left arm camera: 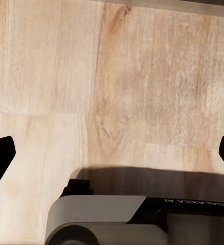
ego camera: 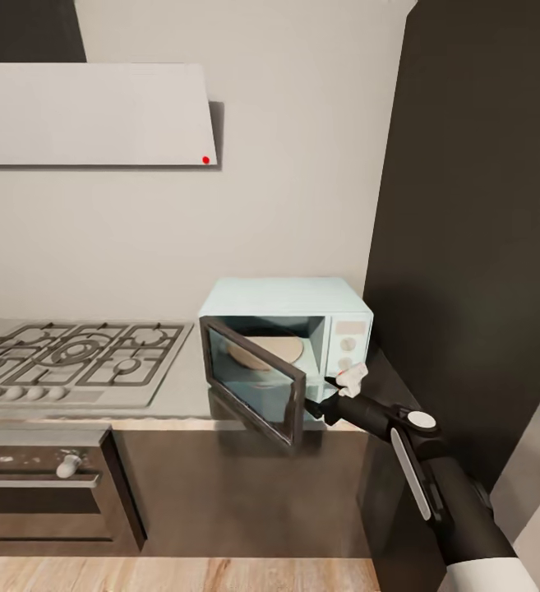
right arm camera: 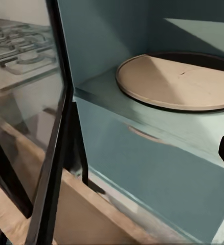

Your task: In the kitchen, take the popcorn bag from the countertop, put it into the microwave, and heat it until the popcorn is cooked so the cooked popcorn ends up inside the bag.

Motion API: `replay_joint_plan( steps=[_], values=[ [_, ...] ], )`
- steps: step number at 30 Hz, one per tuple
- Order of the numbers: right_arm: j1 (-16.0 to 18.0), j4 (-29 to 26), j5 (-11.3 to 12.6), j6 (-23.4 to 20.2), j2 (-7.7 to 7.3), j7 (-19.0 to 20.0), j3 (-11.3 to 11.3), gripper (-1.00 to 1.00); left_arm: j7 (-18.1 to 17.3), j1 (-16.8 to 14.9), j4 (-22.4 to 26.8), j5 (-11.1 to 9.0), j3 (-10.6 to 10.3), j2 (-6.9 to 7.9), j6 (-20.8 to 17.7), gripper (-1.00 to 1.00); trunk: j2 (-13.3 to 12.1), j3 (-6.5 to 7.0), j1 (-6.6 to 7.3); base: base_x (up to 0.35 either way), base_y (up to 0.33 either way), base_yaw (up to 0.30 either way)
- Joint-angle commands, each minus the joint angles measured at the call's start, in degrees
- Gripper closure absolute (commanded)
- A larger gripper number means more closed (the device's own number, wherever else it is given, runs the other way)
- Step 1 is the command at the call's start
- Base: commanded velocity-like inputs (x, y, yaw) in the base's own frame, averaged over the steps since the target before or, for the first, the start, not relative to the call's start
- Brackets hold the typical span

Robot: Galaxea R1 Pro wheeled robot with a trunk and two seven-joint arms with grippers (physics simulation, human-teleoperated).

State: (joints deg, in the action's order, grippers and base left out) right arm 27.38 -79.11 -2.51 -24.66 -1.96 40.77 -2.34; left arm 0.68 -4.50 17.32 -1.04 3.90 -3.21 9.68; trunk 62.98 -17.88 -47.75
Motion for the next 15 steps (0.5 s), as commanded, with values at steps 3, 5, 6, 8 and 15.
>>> replay_joint_plan(
  steps=[3,5,6,8,15],
  values=[
    [0.0,-0.1,-0.1,-0.3,0.06,0.2,-0.1,-1.00,-0.1,0.0,0.0,-0.1,0.3,-0.05,0.2,-1.00,0.0,-0.07,0.00,-0.107,0.070,0.000],
    [0.0,-0.2,-0.2,-0.4,0.12,0.1,-0.1,-1.00,-0.1,0.0,0.0,-0.1,0.3,-0.10,0.2,-1.00,0.0,-0.07,0.00,-0.222,0.135,0.000],
    [0.0,-0.2,-0.2,-0.7,0.15,-0.1,0.0,-1.00,-0.1,0.0,-0.1,-0.1,0.3,-0.12,0.2,-1.00,0.0,-0.07,0.00,-0.115,0.061,0.000],
    [0.0,-0.3,-0.1,-1.2,0.18,-0.2,0.2,-1.00,-0.1,-0.1,0.0,-0.1,0.4,-0.08,0.2,-1.00,0.0,-0.07,0.00,-0.048,0.026,0.000],
    [-0.3,-0.4,-0.2,-1.9,0.47,-0.5,0.0,-1.00,-0.1,0.0,0.0,-0.1,0.4,-0.05,0.2,-1.00,0.0,-0.07,0.00,-0.114,0.087,0.000]
  ],
)
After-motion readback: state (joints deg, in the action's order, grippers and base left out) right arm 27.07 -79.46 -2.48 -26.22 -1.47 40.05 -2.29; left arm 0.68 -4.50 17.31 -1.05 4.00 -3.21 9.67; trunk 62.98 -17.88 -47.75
